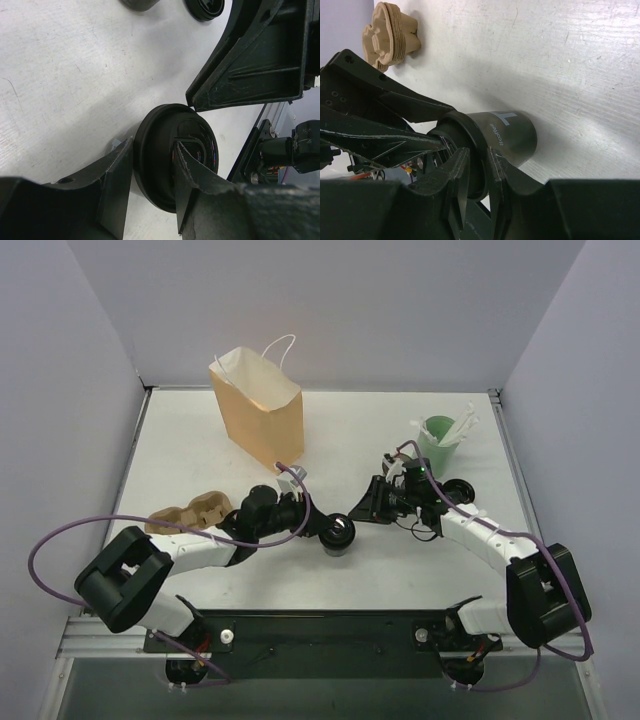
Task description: Pack the takeout coffee
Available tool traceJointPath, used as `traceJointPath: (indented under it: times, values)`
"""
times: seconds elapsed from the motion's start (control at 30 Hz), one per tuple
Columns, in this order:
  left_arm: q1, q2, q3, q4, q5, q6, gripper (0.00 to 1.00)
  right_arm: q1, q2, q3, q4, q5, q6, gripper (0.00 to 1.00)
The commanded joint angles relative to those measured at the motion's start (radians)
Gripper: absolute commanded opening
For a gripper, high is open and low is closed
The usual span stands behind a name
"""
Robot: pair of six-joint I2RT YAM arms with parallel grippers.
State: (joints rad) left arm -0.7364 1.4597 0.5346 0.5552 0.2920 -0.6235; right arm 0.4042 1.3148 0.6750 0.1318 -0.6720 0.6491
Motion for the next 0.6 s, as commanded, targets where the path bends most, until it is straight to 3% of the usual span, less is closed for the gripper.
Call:
traceJointPath:
  times: [0.0,0.57]
  values:
    - [-0.003,0.082,-0.074,-0.273,-0.04,0.11,0.44,-0.007,0.008,-0.029,0.075,-0.043,-0.009,0.21]
    - [-0.024,0.14,-0.151,-0.186,-0.082,0.027,0.44,-0.011,-0.042,-0.331,0.341,0.009,0.096,0.15]
